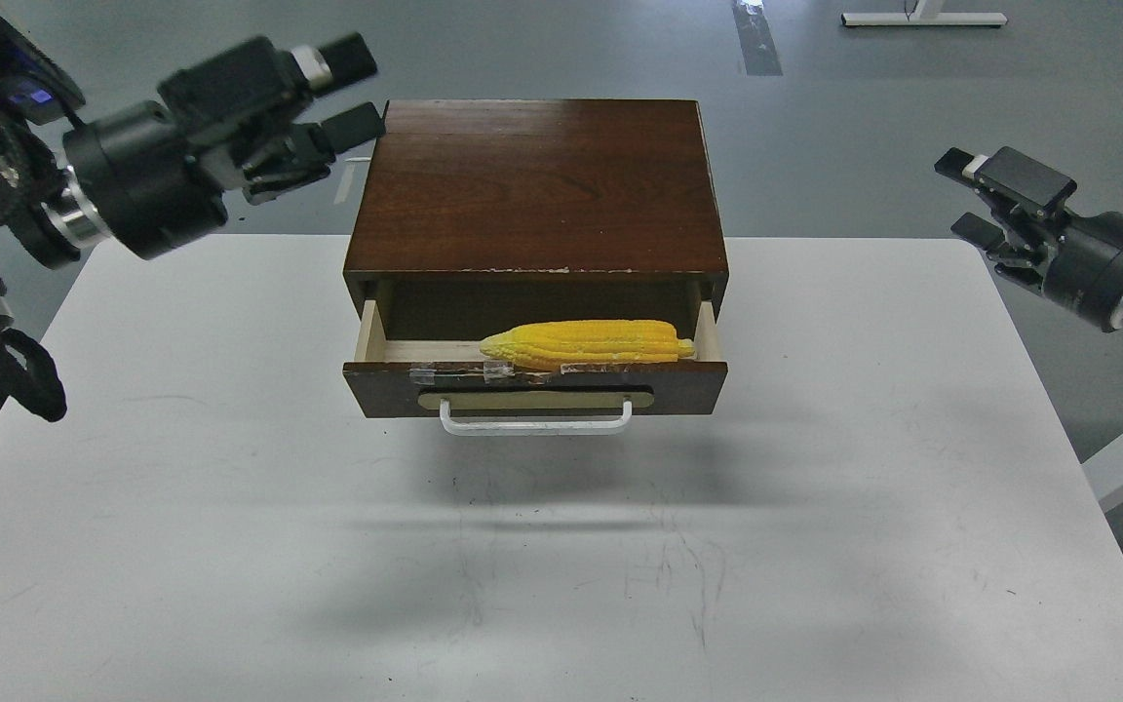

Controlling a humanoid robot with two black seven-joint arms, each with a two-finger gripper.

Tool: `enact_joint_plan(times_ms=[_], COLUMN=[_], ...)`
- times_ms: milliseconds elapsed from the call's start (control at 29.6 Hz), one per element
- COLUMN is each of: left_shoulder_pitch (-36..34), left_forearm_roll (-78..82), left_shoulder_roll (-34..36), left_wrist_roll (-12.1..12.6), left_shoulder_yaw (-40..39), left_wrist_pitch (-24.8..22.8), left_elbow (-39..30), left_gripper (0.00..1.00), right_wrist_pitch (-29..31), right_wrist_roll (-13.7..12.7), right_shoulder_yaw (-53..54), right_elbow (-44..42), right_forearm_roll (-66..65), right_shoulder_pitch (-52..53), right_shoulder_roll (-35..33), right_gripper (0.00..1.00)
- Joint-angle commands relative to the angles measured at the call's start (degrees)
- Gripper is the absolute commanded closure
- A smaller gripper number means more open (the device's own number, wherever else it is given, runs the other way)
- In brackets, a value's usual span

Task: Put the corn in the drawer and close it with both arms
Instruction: 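Bring the left gripper low in front of the drawer's white handle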

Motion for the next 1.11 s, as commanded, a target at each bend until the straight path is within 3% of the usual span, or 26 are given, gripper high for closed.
enact_joint_plan(times_ms=[0, 135, 203, 338, 371, 405, 439, 506, 709, 1081], left_shoulder_pitch=[1.65, 2.53, 2.88, 6.47, 7.36, 9.2, 10.78, 12.02, 15.53, 16.25], left_forearm_roll=[12.8, 16.76, 19.41, 23.19, 23.37, 23.46, 23.46, 23.46, 22.32, 4.48], left_shoulder_roll=[-5.31, -6.99, -7.08, -7.08, -7.08, -7.08, -7.08, -7.08, -7.17, -7.17], left_wrist_roll=[0.02, 0.02, 0.02, 0.02, 0.02, 0.02, 0.02, 0.02, 0.02, 0.02], left_shoulder_yaw=[3.8, 9.59, 13.74, 17.79, 17.79, 17.79, 17.7, 17.53, 17.0, 17.0], left_wrist_pitch=[0.02, 0.02, 0.02, 0.02, 0.02, 0.02, 0.02, 0.02, 1.64, 4.37], left_elbow=[-2.95, -3.92, -3.92, -3.66, -3.74, -3.66, -3.48, -3.31, -1.11, 4.95], left_gripper=[0.03, 0.07, 0.17, 0.5, 0.55, 0.65, 0.83, 1.0, 1.0, 1.0], right_wrist_pitch=[-0.08, -0.08, -0.08, -0.08, -0.17, -0.17, -0.17, -0.17, -1.21, -3.42], right_wrist_roll=[0.0, 0.0, 0.0, 0.0, 0.0, 0.0, 0.0, 0.0, 0.0, 0.0], right_shoulder_yaw=[0.03, -0.05, 0.03, 0.03, 0.04, 0.04, 0.12, 0.21, 0.65, 0.65], right_elbow=[-0.01, -0.01, 0.08, 0.08, 0.08, 0.08, -0.01, -0.01, -0.1, -0.1], right_forearm_roll=[0.08, 1.82, 4.46, 9.73, 10.44, 12.1, 13.95, 15.71, 25.1, 25.65], right_shoulder_pitch=[-0.55, -0.81, -1.43, -2.04, -2.13, -2.48, -3.09, -3.45, -4.76, -6.52], right_shoulder_roll=[0.46, 1.07, 1.34, 1.42, 1.51, 2.03, 2.82, 3.18, 6.51, 8.81], right_gripper=[0.0, 0.0, 0.0, 0.0, 0.0, 0.0, 0.0, 0.0, 0.0, 0.0])
